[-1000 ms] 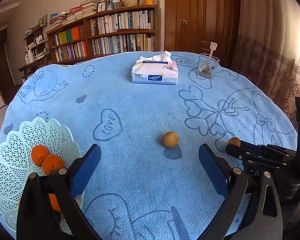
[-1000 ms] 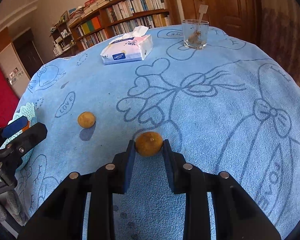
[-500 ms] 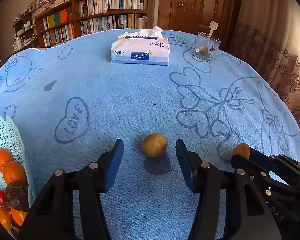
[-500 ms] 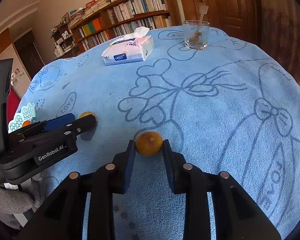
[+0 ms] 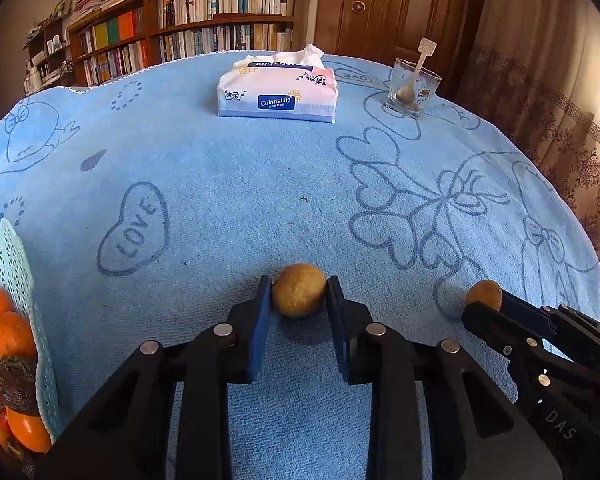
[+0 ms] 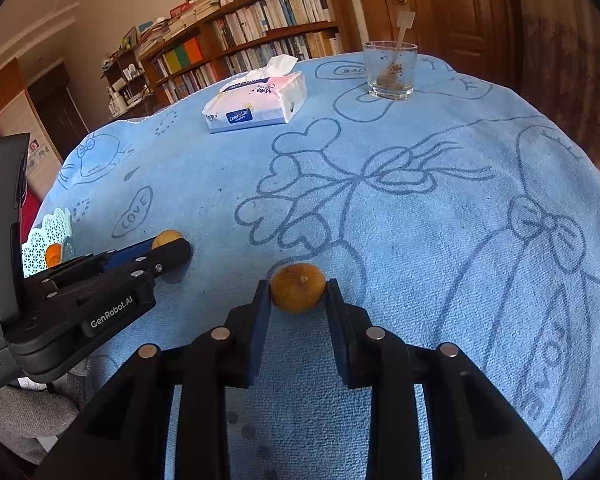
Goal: Organize fruits
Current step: 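Hold the kiwi with the right tool while the left tool grasps the other kiwi, then drop the kiwi into the basket with the left tool while the right drops its kiwi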
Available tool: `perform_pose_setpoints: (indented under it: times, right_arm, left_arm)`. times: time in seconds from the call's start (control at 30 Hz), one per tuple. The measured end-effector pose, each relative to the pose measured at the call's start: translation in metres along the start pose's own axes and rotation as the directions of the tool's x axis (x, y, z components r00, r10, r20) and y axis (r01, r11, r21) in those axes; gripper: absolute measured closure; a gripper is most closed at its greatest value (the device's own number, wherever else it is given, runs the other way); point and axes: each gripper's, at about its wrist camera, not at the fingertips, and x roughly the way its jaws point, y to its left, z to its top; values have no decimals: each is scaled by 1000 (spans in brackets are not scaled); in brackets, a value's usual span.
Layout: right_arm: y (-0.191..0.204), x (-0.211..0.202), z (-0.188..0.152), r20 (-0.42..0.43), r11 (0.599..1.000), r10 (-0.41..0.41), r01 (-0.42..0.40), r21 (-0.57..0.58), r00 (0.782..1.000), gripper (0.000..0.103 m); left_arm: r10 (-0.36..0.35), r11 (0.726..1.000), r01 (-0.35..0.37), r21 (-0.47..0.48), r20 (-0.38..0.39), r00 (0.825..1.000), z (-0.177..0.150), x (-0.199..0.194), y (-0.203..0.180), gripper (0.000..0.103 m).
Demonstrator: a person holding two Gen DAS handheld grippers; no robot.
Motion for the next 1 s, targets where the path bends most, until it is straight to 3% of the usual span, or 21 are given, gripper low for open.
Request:
perform_pose_setpoints:
  times: [0.37, 1.0]
  right_arm:
    - [-2, -6, -1, 25, 1000, 6, -6, 17, 1000, 75]
    - [10, -27, -9, 83, 1000, 18, -17, -13, 996, 75]
  left_arm:
    - [22, 1000, -21, -23, 39, 999, -15, -32, 2, 75]
    - [140, 989, -130, -77, 147, 979, -43, -108, 27, 75]
